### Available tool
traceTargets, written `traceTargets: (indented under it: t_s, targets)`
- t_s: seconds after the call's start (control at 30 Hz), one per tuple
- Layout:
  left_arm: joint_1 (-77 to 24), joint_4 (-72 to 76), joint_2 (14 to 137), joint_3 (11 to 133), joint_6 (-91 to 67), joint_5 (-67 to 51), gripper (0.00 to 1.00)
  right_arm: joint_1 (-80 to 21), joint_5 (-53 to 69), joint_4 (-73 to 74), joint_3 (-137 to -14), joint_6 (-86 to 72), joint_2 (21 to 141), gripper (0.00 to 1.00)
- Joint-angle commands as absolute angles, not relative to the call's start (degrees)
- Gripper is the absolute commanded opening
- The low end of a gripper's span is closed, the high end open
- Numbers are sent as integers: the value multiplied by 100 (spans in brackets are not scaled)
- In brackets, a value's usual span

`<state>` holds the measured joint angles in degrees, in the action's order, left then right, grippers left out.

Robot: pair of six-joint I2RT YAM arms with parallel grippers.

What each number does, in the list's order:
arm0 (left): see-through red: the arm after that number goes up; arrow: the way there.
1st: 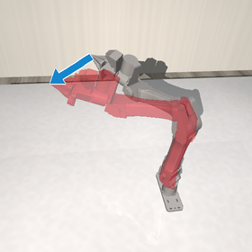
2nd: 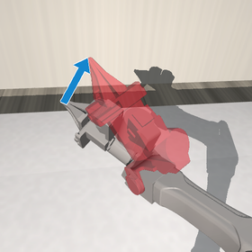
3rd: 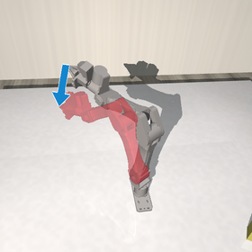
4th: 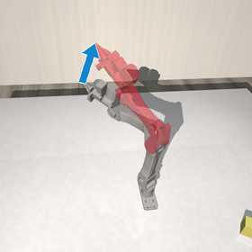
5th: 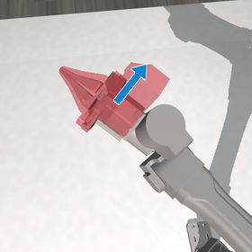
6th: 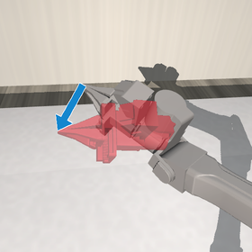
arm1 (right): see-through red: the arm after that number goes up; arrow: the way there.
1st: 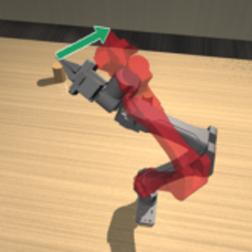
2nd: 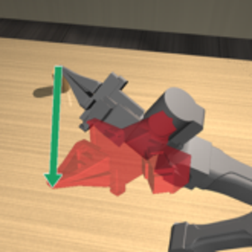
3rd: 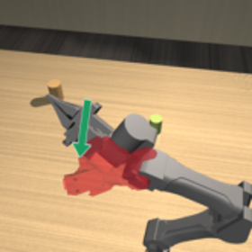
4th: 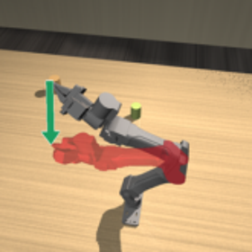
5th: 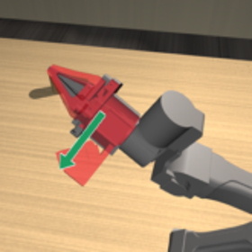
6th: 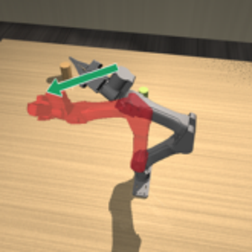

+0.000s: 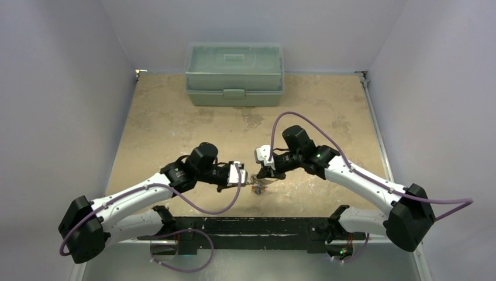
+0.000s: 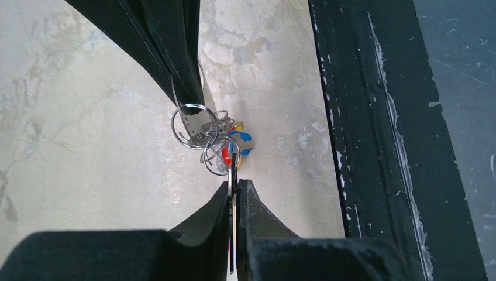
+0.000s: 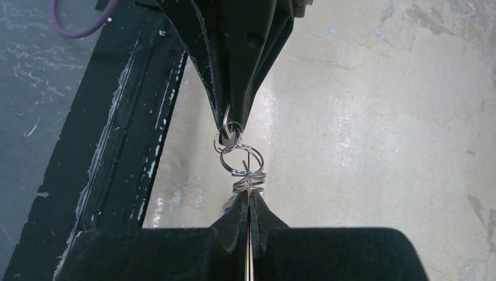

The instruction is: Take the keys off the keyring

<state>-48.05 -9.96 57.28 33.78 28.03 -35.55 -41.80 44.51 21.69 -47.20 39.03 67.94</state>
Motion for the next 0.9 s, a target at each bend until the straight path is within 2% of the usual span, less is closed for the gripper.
traceTargets:
  t_s: [0.0,0.07,0.4,0.67,0.77,0.87]
  targets:
    - [-4782,-1369,5953,3767,2816,-3763,0,-4126,4603,1788,-4613,4087,6854,1]
    - [-4786,-1365,5883,3751,2939,-3845,0,-4115,4627,1776,-4623,4100,6929,4]
    - [-4785,-1403,5714,3898,3573,-3351,0,-4113,4826,1820,-4618,4186,6961,6]
    - [-4785,-1692,5843,4110,3896,-3417,0,-4112,4816,1857,-4732,4096,6940,27]
    - [-4788,-1672,5828,4118,3944,-3380,0,-4113,4710,1855,-4787,4041,6906,44]
    - [-4783,-1679,5894,4265,3861,-3254,0,-4109,4459,1794,-4905,3853,6884,54]
